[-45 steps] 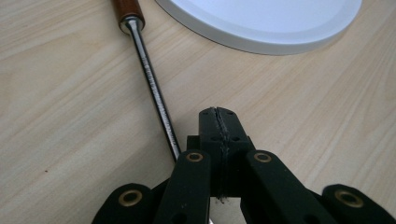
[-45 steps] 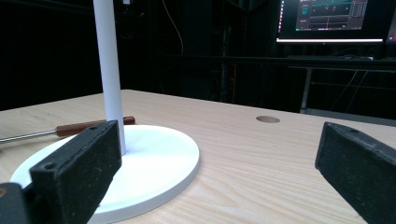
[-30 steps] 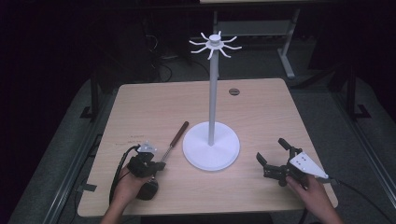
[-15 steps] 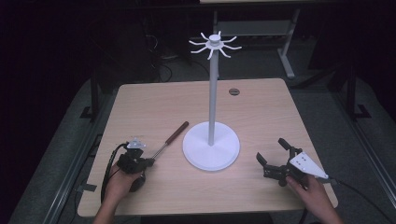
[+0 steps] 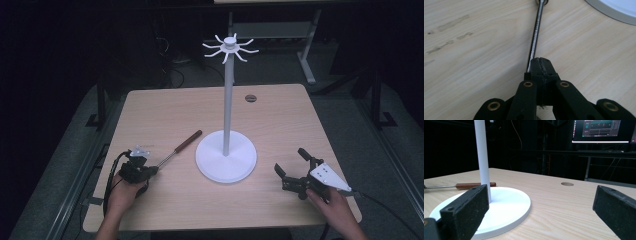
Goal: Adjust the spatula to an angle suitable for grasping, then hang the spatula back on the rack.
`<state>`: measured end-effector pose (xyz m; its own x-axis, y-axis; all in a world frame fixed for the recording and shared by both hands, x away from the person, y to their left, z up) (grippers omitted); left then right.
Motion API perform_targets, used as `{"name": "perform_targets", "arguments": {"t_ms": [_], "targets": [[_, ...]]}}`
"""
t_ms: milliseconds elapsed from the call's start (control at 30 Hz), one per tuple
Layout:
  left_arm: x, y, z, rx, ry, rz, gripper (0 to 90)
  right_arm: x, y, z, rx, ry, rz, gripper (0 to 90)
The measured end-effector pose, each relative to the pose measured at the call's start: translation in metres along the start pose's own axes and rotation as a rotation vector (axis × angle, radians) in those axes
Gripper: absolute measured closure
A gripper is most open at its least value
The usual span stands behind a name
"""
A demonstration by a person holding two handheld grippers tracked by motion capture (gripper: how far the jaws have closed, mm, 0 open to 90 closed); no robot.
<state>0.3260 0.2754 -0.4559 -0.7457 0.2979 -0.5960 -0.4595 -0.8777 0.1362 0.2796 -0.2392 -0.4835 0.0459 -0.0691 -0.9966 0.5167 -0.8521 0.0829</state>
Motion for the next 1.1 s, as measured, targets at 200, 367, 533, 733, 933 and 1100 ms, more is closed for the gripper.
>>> {"name": "perform_targets", "arguments": {"t_ms": [200,367,533,733,933,1100], "targets": [[-0.001,-0.013,0.001,-0.029,0.010,0.000,89.6,0.000,0.000,0.000,0.000,0.000,0.002,0.0],[-0.002,-0.020,0.000,-0.047,0.017,0.005,89.6,0.000,0.000,0.000,0.000,0.000,0.000,0.0],[-0.001,-0.021,0.001,-0.032,0.021,0.024,89.6,0.000,0.000,0.000,0.001,0.000,0.000,0.0],[-0.005,-0.024,0.006,-0.006,0.035,0.026,89.5,0.000,0.000,0.000,0.001,-0.001,0.004,0.0],[-0.017,-0.024,0.008,0.026,0.044,0.008,82.5,0.000,0.000,0.000,0.001,-0.001,-0.002,0.0],[-0.030,-0.021,0.006,0.042,0.024,-0.037,78.3,0.000,0.001,0.000,0.000,-0.001,-0.005,0.0]]}}
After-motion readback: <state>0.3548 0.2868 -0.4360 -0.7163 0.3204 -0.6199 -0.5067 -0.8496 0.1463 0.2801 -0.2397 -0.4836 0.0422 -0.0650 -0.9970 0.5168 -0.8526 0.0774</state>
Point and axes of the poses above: each handheld gripper's, and its own axes: z roughly backward along the jaws, x roughly out of its underside, y roughly to its right, the point moved 1 cm from there along -z, roughly forward along the jaws, and after that the axes turned 7 degrees about z, right-handed, at the moved point
